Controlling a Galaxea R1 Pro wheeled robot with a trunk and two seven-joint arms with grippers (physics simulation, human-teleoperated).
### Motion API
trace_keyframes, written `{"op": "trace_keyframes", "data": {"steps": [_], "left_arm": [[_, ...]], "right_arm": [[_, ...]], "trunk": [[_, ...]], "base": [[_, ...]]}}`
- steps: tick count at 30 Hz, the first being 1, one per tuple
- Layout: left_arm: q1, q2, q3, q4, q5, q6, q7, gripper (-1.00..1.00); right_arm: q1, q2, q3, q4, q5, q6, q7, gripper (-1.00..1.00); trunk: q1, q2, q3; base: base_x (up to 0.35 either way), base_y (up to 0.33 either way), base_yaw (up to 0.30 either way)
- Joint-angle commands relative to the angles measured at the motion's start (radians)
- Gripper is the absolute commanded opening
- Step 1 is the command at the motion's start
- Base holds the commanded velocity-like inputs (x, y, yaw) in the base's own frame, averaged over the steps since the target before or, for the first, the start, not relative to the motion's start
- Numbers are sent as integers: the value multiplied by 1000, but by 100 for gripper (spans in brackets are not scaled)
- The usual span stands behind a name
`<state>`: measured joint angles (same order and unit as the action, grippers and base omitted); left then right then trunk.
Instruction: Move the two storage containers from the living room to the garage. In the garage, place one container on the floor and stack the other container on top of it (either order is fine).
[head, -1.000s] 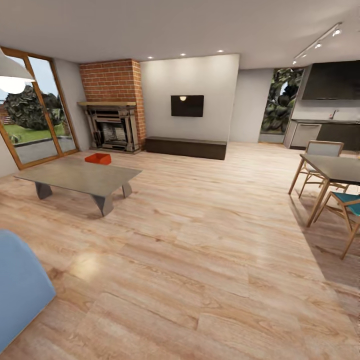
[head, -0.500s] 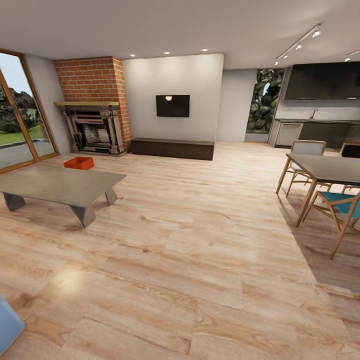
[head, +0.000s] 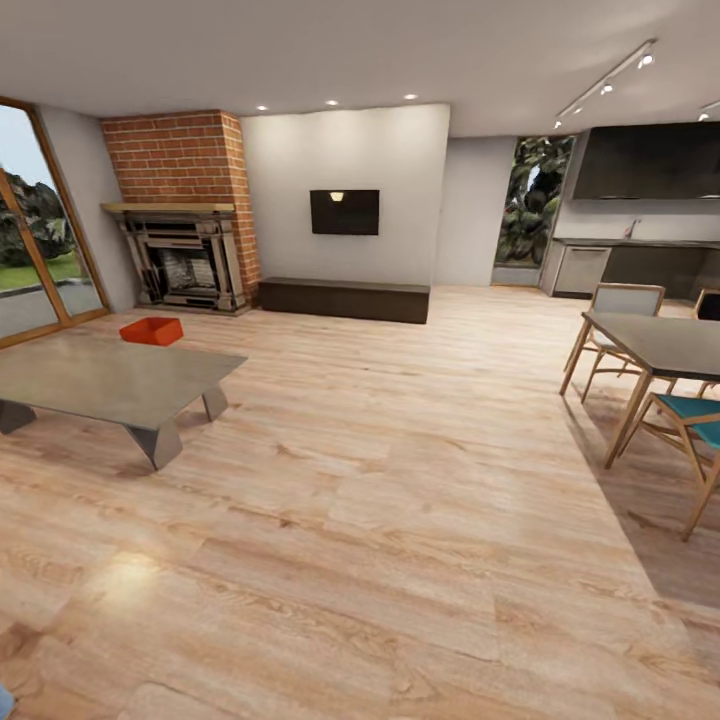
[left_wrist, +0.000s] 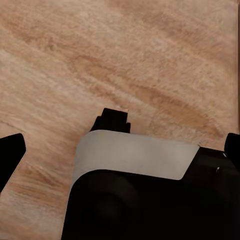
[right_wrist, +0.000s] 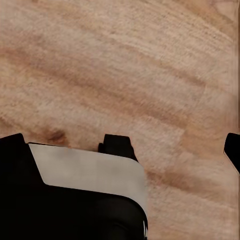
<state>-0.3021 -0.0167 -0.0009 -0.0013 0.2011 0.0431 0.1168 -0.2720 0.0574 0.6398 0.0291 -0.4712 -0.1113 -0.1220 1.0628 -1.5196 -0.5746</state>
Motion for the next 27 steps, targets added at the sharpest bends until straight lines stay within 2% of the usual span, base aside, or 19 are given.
{"op": "trace_keyframes", "data": {"steps": [1,27], "left_arm": [[-1,0,-1,0,6,3,3,100],[-1,1,-1,0,8,3,3,100]], "right_arm": [[-1,1,9,3,-9,-5,-1,100],[-1,-2,9,3,-9,-5,0,100]], "trunk": [[1,0,-1],[1,0,-1]], "base": [[322,0,0],[322,0,0]]}}
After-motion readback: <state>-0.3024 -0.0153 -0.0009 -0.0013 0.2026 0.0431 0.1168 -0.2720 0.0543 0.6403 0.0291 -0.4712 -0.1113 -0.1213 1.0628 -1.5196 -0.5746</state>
